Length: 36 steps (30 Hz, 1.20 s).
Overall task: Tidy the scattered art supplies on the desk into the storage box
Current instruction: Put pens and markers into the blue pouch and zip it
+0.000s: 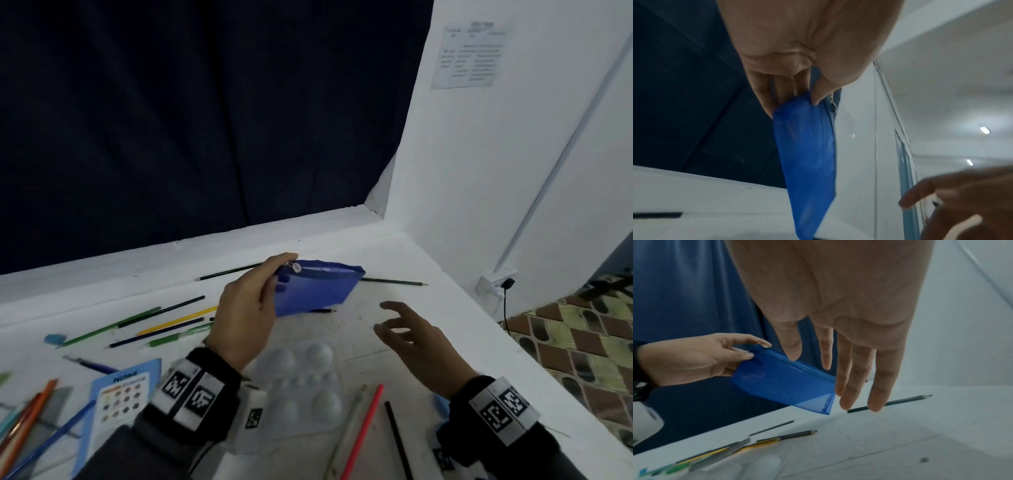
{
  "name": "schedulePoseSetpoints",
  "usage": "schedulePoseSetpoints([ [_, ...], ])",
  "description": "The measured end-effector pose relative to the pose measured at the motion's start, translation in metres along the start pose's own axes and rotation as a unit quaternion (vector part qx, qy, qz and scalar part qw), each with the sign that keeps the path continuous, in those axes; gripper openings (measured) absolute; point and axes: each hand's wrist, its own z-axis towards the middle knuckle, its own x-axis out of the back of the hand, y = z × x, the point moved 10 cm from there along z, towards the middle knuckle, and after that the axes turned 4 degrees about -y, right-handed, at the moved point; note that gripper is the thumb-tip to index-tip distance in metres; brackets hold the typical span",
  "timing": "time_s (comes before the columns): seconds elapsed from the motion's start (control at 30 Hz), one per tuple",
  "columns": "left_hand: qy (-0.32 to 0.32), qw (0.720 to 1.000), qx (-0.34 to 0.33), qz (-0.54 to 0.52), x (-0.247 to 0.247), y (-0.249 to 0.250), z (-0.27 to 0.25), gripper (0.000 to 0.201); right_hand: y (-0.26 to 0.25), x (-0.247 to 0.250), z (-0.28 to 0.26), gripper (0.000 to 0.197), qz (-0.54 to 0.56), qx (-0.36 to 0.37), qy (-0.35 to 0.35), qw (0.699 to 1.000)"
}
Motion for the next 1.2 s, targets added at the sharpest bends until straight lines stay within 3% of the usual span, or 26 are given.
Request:
schedulePoseSetpoints([
  [0.13,0.027,0.987,0.058,-0.148,0.049,0.001,-0.074,0.033,-0.024,-0.025,-0.018,0.055,0.025,0.046,0.004,0.999],
  [0.3,0.018,0.958,0.158,-0.241,0.076,-0.017,-0.166,0.035,-0.056,-0.075,-0.049,0.067,-0.01,0.144,-0.063,0.987],
  [0.43,-0.015,0.963,0.205,-0.177,0.088,-0.038,-0.224,0.046,-0.076,-0.115,-0.082,0.043,-0.065,0.242,-0.115,0.961],
  [0.57,-0.067,0.973,0.218,-0.03,0.09,-0.047,-0.266,0.047,-0.085,-0.138,-0.112,0.049,-0.054,0.284,-0.11,0.951],
  [0.7,-0.069,0.967,0.24,0.054,0.101,-0.044,-0.286,0.06,-0.093,-0.149,-0.131,0.048,-0.039,0.32,-0.125,0.938],
  [0.77,-0.089,0.962,0.255,0.041,0.099,-0.038,-0.289,0.041,-0.092,-0.152,-0.133,0.044,-0.049,0.315,-0.14,0.937],
  [0.83,-0.085,0.957,0.276,0.019,0.098,-0.028,-0.286,0.007,-0.088,-0.157,-0.134,0.039,-0.07,0.304,-0.165,0.935],
  [0.9,-0.082,0.955,0.279,0.051,0.097,-0.025,-0.282,0.027,-0.082,-0.16,-0.133,0.035,-0.094,0.288,-0.191,0.933],
  [1.07,-0.103,0.942,0.297,0.115,0.081,-0.035,-0.279,0.02,-0.081,-0.151,-0.139,0.014,-0.124,0.253,-0.26,0.923],
  [1.2,-0.158,0.92,0.358,0.032,0.062,-0.052,-0.289,0.034,-0.079,-0.116,-0.121,0.007,-0.148,0.266,-0.168,0.938],
])
